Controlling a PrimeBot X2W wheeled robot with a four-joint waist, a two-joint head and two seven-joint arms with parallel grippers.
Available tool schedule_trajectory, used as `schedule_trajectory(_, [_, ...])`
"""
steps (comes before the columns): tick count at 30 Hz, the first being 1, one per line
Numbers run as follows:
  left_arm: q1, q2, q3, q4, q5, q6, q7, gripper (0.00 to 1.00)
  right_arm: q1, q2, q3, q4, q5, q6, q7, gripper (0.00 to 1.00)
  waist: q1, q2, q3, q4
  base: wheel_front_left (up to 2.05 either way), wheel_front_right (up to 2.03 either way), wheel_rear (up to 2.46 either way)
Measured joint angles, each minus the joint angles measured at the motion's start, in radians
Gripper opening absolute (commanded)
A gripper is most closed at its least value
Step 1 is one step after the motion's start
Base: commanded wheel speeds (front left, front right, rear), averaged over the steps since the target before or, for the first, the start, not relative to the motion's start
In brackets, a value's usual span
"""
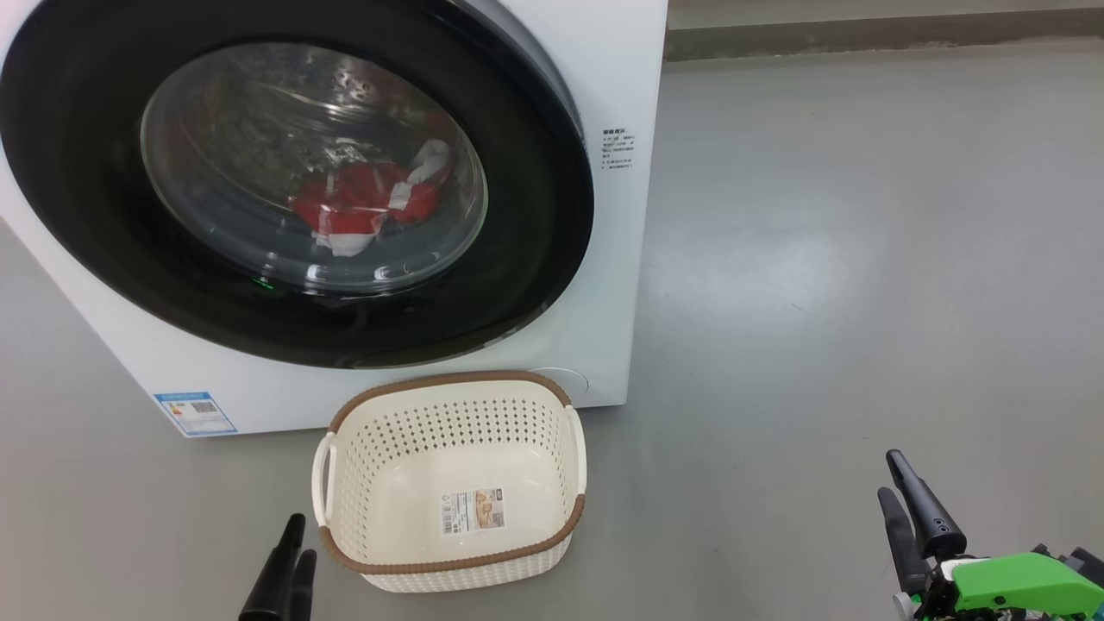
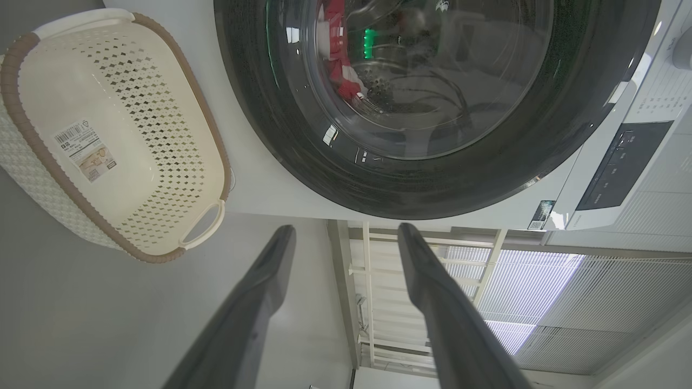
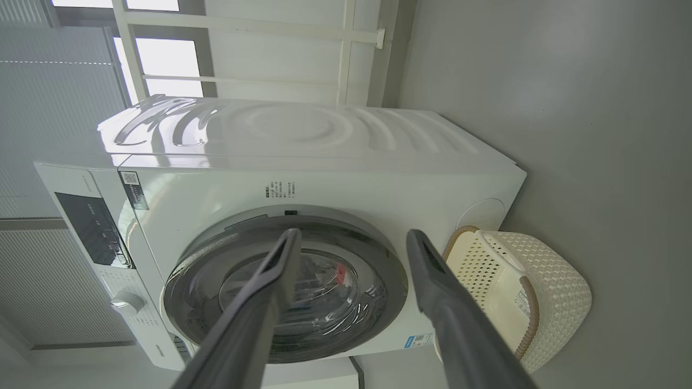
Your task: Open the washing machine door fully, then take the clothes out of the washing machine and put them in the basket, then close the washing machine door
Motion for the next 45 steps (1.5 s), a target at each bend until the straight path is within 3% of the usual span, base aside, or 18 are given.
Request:
schedule_trajectory(12, [-0.006, 0.002, -0.038, 0.000, 0.049, 0.000, -0.037, 1.00, -0.005, -0.007, 0.050, -0.003, -0.033, 0.000, -0.037, 1.00, -0.0001, 0.0000, 0.003, -0.001, 0.00, 0.00, 0.00])
schedule_trajectory(14, [-0.011, 0.003, -0.044, 0.000, 0.068, 0.000, -0.044, 1.00, -0.007, -0.008, 0.059, -0.003, -0.067, 0.000, -0.043, 1.00, -0.0001, 0.0000, 0.004, -0.002, 0.00, 0.00, 0.00])
schedule_trajectory(15, [-0.029, 0.005, -0.053, -0.014, 0.176, 0.003, -0.071, 1.00, -0.041, -0.009, 0.069, -0.002, -0.181, 0.000, -0.067, 1.00, -0.0001, 0.0000, 0.008, -0.003, 0.00, 0.00, 0.00])
schedule_trajectory(33, [-0.053, 0.005, -0.082, -0.040, 0.464, 0.035, -0.122, 1.00, -0.065, -0.011, 0.093, -0.033, -0.452, 0.000, -0.119, 1.00, -0.0002, 0.0000, 0.022, -0.009, 0.00, 0.00, 0.00])
schedule_trajectory(45, [-0.073, 0.005, -0.093, -0.057, 0.597, 0.038, -0.153, 1.00, -0.089, -0.013, 0.121, -0.060, -0.596, 0.000, -0.151, 1.00, -0.0002, 0.0000, 0.028, -0.013, 0.00, 0.00, 0.00])
